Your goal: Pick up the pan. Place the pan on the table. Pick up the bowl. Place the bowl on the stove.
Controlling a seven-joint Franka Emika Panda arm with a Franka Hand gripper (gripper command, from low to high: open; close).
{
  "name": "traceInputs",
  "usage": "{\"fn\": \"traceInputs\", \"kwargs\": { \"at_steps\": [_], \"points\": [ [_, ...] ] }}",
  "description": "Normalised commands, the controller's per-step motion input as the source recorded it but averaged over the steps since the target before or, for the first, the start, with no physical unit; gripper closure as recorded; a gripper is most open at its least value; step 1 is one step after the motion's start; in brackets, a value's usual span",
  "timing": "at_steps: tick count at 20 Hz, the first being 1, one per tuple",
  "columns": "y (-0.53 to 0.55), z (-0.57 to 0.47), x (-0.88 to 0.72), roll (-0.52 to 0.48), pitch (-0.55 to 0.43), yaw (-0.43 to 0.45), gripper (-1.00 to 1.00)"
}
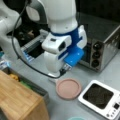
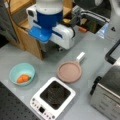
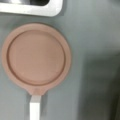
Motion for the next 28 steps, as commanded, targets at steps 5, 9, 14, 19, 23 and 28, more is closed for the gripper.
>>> {"fn": "traceInputs", "kwargs": {
  "at_steps": [5,9,14,19,23,28],
  "points": [
    [-0.55,0.12,0.55,0.126,0.251,0.118,-1.0],
    [-0.64,0.08,0.59,0.11,0.234,0.108,-1.0],
    [-0.55,0.09,0.53,0.133,0.214,0.105,-1.0],
    [-0.38,0.1,0.43,0.142,0.194,0.083,-1.0],
    [-0.39,-0.05,0.46,0.137,0.194,0.071,-1.0],
    [-0.4,-0.2,0.56,0.151,0.185,0.088,-1.0]
  ]
}}
